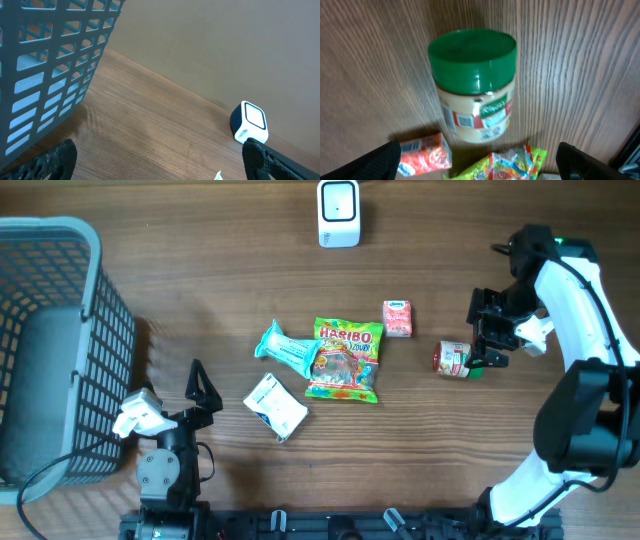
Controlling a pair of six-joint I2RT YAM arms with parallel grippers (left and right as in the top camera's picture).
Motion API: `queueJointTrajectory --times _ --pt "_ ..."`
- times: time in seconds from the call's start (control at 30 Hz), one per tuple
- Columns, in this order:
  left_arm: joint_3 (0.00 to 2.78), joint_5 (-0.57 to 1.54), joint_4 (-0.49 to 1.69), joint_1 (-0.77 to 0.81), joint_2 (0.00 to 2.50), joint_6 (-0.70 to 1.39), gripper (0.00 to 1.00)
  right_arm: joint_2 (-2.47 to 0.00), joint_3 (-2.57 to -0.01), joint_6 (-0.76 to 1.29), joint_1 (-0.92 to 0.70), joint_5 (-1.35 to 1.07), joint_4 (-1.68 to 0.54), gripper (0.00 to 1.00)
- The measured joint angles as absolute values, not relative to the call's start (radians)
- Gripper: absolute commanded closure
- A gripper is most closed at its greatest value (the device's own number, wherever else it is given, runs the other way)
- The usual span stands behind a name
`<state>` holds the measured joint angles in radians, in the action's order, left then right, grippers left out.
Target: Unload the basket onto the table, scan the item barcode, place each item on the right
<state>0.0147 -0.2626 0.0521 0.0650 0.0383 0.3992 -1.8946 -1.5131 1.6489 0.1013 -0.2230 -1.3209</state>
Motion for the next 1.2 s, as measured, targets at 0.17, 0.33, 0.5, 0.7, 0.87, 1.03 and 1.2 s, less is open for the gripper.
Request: queueJointTrajectory --times 0.17,0.33,0.5,0.7,0.87,1.03,1.2 --pt "0.015 -0.263 0.052 0.065 0.038 0.399 0.0 -2.008 -1.513 1.563 0.136 -0.201 -1.284 0.0" --pt "0.015 -0.263 0.052 0.065 0.038 0.399 0.0 -2.102 -1.513 1.466 0.168 -0.197 -1.281 0.09" --pt "0.015 -0.263 0.052 0.065 0.038 0.399 0.0 -2.123 -1.513 1.38 0.157 -0.095 -1.267 0.17" --pt "0.015 -0.263 0.052 0.065 0.038 0.399 0.0 -2.128 -1.51 1.111 0.15 0.001 -1.187 0.0" --pt "0.015 -0.263 0.052 0.065 0.038 0.399 0.0 -2.128 -1.532 0.937 0.148 -0.064 -1.178 0.0" --pt "0.015 -0.263 0.052 0.065 0.038 0.399 0.0 -2.077 -1.697 0.793 0.146 -0.034 -1.274 0.04" --pt "0.015 -0.263 0.052 0.065 0.038 0.399 0.0 -1.896 -1.759 0.73 0.019 -0.018 -1.316 0.12"
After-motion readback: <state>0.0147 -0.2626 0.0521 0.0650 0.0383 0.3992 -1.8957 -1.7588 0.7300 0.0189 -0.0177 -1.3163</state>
